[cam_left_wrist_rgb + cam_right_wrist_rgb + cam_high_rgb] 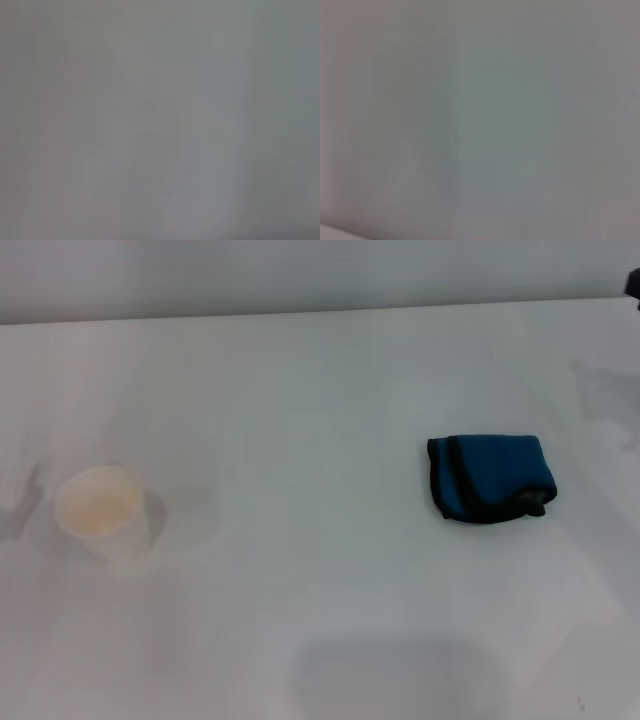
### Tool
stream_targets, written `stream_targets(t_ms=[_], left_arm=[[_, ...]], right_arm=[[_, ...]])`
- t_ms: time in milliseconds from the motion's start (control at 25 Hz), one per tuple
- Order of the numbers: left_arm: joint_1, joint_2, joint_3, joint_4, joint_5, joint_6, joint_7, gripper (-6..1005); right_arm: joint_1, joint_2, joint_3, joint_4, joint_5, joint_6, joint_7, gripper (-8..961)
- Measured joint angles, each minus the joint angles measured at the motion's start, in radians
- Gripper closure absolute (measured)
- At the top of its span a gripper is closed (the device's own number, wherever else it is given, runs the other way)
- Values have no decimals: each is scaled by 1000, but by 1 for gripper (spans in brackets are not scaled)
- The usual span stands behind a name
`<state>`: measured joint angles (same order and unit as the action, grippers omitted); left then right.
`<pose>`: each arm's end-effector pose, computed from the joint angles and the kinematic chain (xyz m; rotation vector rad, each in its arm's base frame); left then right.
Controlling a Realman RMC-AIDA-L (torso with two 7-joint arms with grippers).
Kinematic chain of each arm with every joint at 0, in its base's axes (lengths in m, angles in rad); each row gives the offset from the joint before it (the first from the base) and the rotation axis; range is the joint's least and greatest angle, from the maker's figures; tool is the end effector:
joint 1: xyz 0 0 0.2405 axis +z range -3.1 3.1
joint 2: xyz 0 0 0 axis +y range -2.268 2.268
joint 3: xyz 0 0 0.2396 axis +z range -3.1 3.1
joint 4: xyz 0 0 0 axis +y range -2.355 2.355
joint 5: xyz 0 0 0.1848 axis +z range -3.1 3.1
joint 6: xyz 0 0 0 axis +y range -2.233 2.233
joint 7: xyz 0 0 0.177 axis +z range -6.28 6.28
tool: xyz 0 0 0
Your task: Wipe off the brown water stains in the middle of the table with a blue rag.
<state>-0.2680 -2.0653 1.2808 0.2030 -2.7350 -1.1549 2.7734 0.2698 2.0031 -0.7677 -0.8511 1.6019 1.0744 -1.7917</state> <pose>-0.3338 0.3068 0.0175 -1.7055 -0.5730 -0.6237 0.3099 0.3500 0.1035 -1.9550 0.6688 0.5799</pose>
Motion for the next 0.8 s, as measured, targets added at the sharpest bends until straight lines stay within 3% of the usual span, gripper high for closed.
stream_targets(t_ms=[200, 600, 800], left_arm=[[-13, -1, 0, 0, 0, 3, 1, 119], [-35, -1, 0, -1, 2, 29, 1, 118], [-37, 0, 0, -1, 1, 39, 2, 118]], right_arm=[[5, -1, 123, 136, 69, 98, -191, 943], [16, -1, 207, 325, 176, 148, -427, 895], [16, -1, 210, 407, 253, 179, -554, 726]])
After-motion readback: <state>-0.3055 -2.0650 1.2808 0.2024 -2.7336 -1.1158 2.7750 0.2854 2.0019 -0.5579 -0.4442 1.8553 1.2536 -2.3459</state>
